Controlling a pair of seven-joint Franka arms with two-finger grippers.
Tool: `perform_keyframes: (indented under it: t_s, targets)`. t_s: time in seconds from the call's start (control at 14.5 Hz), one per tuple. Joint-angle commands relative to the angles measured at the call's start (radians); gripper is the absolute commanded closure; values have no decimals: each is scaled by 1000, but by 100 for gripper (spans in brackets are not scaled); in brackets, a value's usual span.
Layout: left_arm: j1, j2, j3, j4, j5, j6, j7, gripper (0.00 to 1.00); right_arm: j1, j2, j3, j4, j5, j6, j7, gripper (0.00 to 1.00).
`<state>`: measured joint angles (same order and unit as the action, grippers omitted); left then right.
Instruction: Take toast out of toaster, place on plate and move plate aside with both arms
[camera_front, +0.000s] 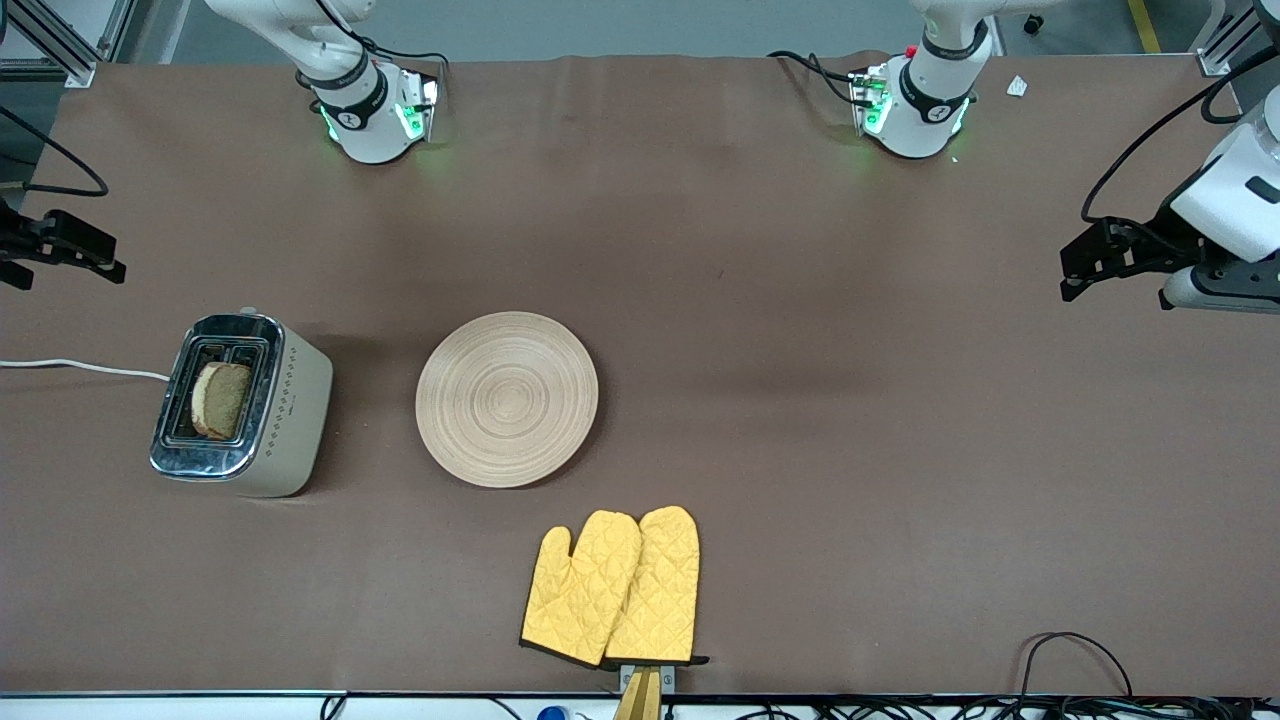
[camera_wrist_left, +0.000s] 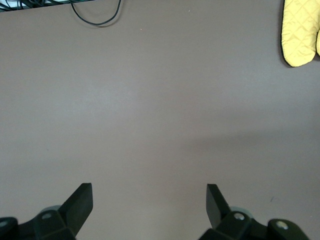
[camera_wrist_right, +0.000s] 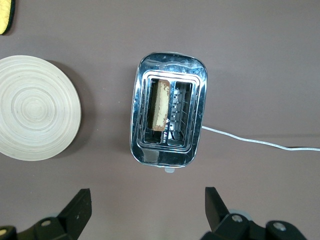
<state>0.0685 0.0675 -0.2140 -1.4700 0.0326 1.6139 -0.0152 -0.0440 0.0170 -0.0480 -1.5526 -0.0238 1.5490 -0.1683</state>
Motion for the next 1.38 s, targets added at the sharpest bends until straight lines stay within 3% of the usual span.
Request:
perform_keyframes:
  t_s: [0.0,0.83,1.11,1.31]
  targets:
    - [0,-8,-13,8,21,-41,-12,0,13,-25,2,-14,18,-9,-3,0]
    - [39,-5,-4,5,18,-48,1,0,-23,-9,-6,-26,36,25,-8,0]
    - [37,-3,-5,2,20,-48,-3,0,-42,-3,-6,-78,62,78,-13,0]
    - [39,-3,-5,2,10,-48,-12,0,-45,-3,-6,-184,64,198,-14,0]
